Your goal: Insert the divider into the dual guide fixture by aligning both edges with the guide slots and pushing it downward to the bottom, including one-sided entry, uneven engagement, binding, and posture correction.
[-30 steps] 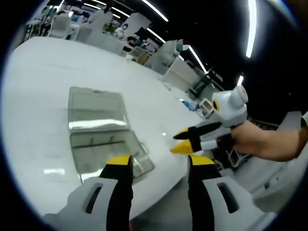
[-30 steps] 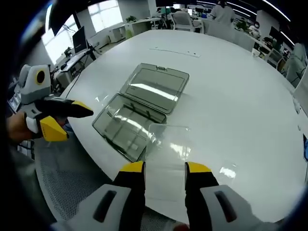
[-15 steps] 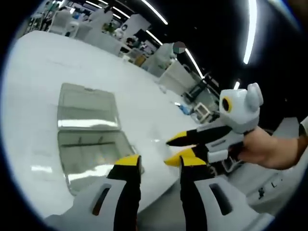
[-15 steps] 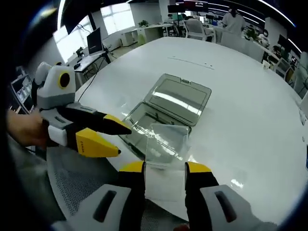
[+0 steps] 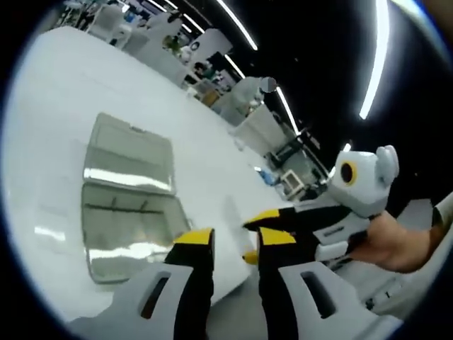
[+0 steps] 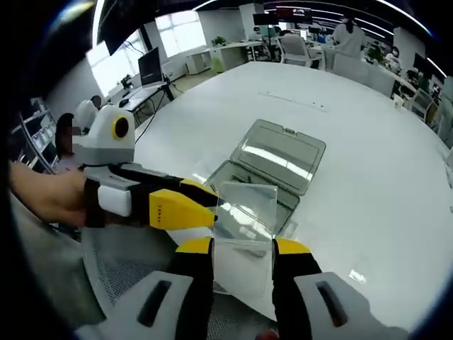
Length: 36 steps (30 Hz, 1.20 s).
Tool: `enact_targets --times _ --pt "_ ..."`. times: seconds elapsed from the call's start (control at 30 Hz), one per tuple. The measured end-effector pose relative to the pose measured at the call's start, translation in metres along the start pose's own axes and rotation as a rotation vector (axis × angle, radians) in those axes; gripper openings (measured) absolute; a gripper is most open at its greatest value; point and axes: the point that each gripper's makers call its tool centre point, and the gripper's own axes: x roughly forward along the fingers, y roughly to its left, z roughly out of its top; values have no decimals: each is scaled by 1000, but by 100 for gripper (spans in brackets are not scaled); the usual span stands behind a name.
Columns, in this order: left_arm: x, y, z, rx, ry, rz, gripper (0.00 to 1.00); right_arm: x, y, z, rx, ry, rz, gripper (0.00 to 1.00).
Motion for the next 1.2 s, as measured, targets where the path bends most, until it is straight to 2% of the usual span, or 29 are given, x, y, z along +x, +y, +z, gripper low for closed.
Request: enact_targets --times 0.1,0.37,0.7,1.2 --pt "-1 2 2 -38 -19 -3 16 0 2 2 4 -5 7 27" --pt "-2 3 6 -69 -45 -8 10 0 7 6 11 -18 21 27" --pt "-1 0 3 -93 -44 -25 3 0 12 7 10 -21 30 27" --pt "-4 2 4 -142 -60 -36 0 0 16 9 16 -29 36 27"
